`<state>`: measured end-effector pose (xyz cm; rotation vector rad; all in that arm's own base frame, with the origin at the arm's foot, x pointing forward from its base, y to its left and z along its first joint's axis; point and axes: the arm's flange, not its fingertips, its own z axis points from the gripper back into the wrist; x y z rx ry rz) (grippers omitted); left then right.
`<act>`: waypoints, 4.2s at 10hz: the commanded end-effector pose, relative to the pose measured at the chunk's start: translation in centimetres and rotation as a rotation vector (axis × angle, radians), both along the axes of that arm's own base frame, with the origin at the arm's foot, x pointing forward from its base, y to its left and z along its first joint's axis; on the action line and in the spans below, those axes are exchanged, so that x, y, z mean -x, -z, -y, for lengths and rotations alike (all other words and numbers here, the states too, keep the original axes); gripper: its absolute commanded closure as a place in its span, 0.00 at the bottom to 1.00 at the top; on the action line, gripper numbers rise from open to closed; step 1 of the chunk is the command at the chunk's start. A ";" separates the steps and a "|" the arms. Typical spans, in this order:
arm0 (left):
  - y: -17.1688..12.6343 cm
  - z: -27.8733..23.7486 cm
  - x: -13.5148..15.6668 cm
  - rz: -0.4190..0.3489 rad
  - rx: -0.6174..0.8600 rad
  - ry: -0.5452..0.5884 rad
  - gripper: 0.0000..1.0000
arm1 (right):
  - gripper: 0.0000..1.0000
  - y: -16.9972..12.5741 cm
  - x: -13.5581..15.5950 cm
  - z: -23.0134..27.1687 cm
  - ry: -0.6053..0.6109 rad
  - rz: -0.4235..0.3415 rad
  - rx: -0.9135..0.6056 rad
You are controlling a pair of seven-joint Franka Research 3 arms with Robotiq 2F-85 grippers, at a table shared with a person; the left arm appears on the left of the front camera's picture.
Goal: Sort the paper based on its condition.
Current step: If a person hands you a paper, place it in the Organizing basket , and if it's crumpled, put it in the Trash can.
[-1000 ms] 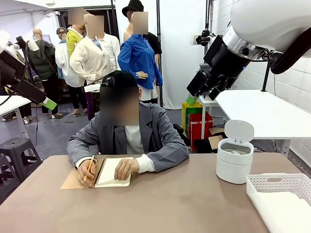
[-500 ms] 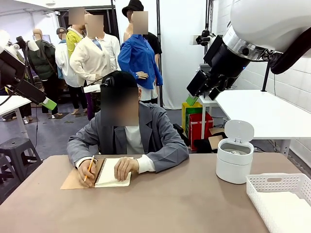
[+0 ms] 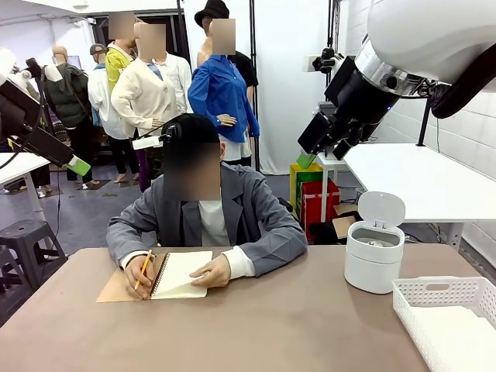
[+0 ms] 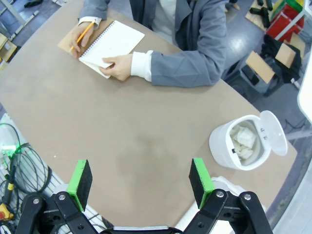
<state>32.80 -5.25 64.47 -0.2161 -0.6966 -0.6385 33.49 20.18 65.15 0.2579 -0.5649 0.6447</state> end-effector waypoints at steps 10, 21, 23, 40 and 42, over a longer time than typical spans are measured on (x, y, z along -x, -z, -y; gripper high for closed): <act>0.1 0.0 0.0 0.000 -0.002 0.002 0.00 | 0.00 0.0 0.0 0.0 0.001 0.001 -0.001; 0.1 0.0 0.0 0.000 -0.002 0.002 0.00 | 0.00 0.0 0.0 0.0 0.001 0.001 -0.001; 0.1 0.0 0.0 0.000 -0.002 0.002 0.00 | 0.00 0.0 0.0 0.0 0.001 0.001 -0.001; 0.1 0.0 0.0 0.000 -0.002 0.002 0.00 | 0.00 0.0 0.0 0.0 0.001 0.001 -0.001; 0.1 0.0 0.0 0.000 -0.002 0.002 0.00 | 0.00 0.0 0.0 0.0 0.001 0.001 -0.001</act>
